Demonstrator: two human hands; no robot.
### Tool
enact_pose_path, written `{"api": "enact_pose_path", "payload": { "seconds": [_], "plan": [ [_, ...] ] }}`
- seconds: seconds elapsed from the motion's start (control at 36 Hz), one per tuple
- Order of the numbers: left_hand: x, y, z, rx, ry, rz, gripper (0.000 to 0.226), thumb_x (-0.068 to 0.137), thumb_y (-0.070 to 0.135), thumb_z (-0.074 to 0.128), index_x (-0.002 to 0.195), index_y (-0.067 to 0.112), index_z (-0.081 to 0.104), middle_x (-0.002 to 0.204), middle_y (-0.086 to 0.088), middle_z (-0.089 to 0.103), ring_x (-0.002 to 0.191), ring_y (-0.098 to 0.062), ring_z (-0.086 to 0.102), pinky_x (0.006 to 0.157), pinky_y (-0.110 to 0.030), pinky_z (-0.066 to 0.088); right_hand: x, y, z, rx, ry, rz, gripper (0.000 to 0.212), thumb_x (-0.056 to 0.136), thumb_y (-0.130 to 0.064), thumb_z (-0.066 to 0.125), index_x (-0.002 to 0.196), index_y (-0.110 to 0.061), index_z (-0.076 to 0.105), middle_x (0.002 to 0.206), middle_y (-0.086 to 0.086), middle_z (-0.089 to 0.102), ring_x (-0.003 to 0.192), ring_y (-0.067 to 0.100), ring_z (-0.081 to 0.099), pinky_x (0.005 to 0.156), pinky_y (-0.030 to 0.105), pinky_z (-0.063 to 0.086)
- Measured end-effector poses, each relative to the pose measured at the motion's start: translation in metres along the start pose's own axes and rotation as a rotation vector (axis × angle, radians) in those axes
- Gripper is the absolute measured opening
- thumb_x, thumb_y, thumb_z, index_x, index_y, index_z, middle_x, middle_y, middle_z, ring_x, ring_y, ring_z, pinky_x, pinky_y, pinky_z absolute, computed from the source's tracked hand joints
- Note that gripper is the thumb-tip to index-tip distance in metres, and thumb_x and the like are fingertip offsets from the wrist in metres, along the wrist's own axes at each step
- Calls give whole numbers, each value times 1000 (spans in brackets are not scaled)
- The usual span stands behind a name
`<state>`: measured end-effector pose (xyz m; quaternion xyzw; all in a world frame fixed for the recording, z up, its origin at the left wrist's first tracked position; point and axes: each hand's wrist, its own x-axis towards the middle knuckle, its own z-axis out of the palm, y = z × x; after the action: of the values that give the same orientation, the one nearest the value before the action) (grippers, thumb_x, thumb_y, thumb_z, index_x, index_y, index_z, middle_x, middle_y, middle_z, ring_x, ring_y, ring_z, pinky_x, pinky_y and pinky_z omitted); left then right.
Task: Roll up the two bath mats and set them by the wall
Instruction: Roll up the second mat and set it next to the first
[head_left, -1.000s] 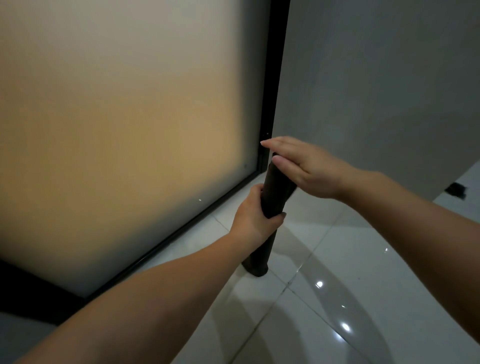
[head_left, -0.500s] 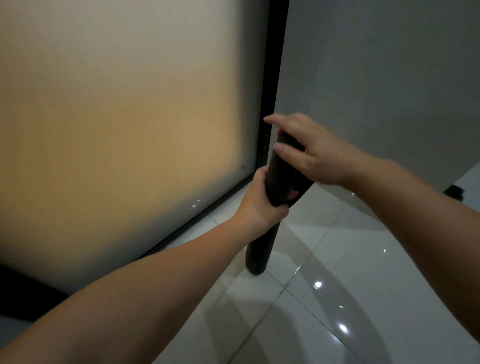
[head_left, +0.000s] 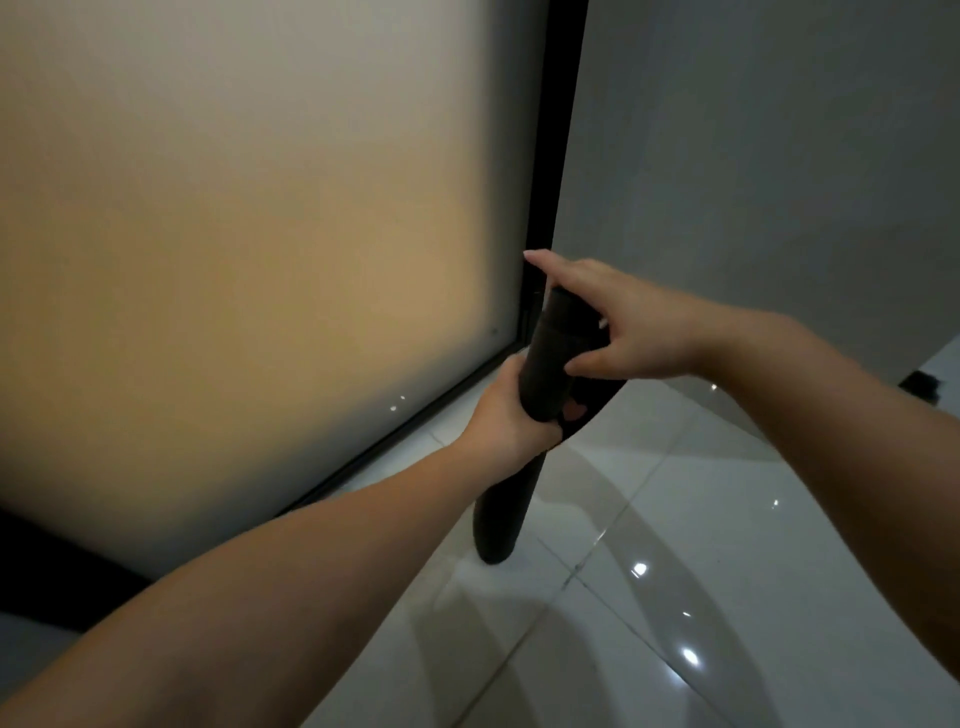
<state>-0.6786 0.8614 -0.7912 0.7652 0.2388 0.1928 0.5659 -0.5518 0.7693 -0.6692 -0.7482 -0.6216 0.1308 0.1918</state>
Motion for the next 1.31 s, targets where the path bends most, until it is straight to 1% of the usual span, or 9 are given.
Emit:
{"api": "enact_pose_path", "payload": {
  "seconds": [0.11,0.25,0.42,0.53,0.67,0.78,0.92,1.06,1.31],
  "plan": [
    [0,2,-11,71,-154,-13,61,52,17,69,107,29,47,94,1,64,87,-12,63,72,-34,56,3,0,12,111,152,214,68,75,-54,66,135,-36,39,119,-2,52,104,16,53,84,25,44],
    [-5,2,-23,175,-288,-46,67,49,28,73,109,29,43,94,4,63,84,-8,63,71,-28,55,2,7,22,463,154,302,24,80,-22,72,100,-18,60,93,2,58,79,15,62,52,29,58],
    [-7,-21,-44,34,-526,-253,63,62,18,85,117,15,53,109,-8,67,98,-20,65,90,-40,52,-2,18,43,844,-1,324,23,78,6,67,89,-13,61,97,10,57,86,22,61,60,29,56],
    [-16,-40,-56,189,-517,-214,59,58,29,84,107,24,51,99,3,65,88,-7,63,74,-23,52,7,12,63,817,-127,379,32,76,11,64,96,-13,61,106,20,56,92,29,58,71,36,53],
    [-40,-48,-86,326,-469,-198,52,58,33,79,97,30,46,88,10,57,78,-6,57,58,-19,41,45,-16,57,569,-589,461,40,74,3,70,107,-19,68,105,14,66,94,29,66,76,35,57],
    [-70,-58,-120,426,-505,-239,50,56,35,76,93,34,43,85,11,56,74,-5,56,54,-21,39,81,-62,78,79,-973,292,39,66,-21,81,102,-30,69,91,-4,73,80,17,70,79,34,57],
    [-88,-74,-151,576,-492,-296,51,59,36,77,95,32,41,88,8,56,75,-11,56,55,-27,41,105,-94,144,-125,-1079,89,40,64,-41,79,101,-32,66,83,-8,72,72,12,69,67,30,54],
    [-113,-79,-185,650,-378,-403,52,59,37,81,96,29,46,94,5,59,81,-15,58,66,-33,50,132,-110,185,13,-1172,-69,31,71,-30,75,100,-25,66,93,6,72,79,26,70,73,39,58],
    [-224,-7,-235,660,-70,-719,57,58,39,83,102,31,48,98,7,58,84,-13,57,72,-33,50,126,-221,191,134,-1228,-424,31,68,-34,75,98,-27,67,90,1,73,77,16,70,67,29,56]
  ]
}}
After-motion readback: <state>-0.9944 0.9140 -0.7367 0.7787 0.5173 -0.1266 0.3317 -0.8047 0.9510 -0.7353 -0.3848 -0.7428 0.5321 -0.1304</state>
